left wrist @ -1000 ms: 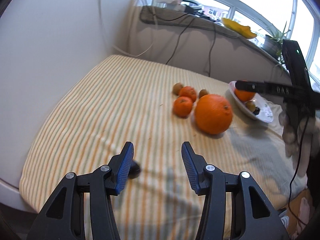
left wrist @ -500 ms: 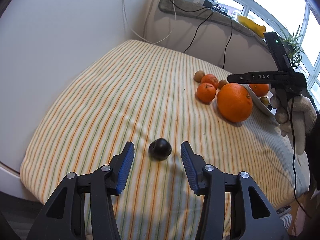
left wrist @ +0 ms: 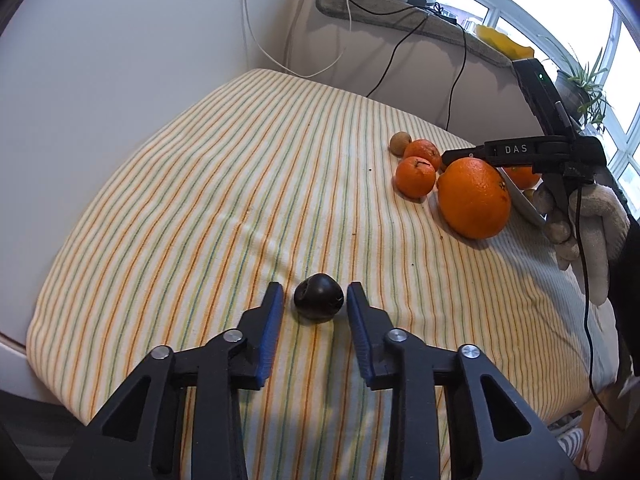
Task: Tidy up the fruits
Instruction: 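Grasp the second plum with the left gripper while the right gripper grasps a kiwi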
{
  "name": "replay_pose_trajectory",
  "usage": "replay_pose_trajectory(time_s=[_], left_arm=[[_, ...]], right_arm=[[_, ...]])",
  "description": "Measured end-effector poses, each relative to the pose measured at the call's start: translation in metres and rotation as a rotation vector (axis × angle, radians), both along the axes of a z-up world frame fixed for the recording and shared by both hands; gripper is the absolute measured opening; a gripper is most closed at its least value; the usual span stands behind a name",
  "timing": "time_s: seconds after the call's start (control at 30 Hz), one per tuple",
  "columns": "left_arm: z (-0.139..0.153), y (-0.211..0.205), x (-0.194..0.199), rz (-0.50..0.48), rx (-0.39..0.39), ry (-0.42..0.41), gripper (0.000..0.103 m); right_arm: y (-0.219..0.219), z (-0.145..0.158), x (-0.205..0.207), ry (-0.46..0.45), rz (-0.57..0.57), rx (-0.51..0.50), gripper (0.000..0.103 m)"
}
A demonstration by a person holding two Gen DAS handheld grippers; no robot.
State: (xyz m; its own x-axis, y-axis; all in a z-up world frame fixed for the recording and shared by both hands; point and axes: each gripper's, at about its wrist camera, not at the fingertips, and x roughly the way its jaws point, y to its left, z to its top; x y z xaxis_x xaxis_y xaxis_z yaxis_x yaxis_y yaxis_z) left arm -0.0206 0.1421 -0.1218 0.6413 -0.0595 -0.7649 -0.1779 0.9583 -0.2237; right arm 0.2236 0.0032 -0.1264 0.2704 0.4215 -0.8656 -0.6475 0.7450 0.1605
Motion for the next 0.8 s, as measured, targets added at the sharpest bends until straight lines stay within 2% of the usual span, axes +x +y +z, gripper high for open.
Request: replay_pose_trajectory(time_s=[0.1, 0.33, 0.8], left_arm=[[0.000, 0.002, -0.001, 0.005, -0.011, -0.007, 0.023], [0.001, 0.002, -0.002, 0.013, -0.022, -0.021, 0.023], [0.025, -0.004, -0.006, -0.004, -0.036, -0.082, 0.022]], right_arm=[[0.001, -0.001, 0.002, 0.018, -0.002, 0.013, 0.029], [0.000, 0.003, -0.003, -0.013, -0.017, 0.014, 0.028], [-0.030, 0.036, -0.032, -0.094, -0.045, 0.079, 0.027]])
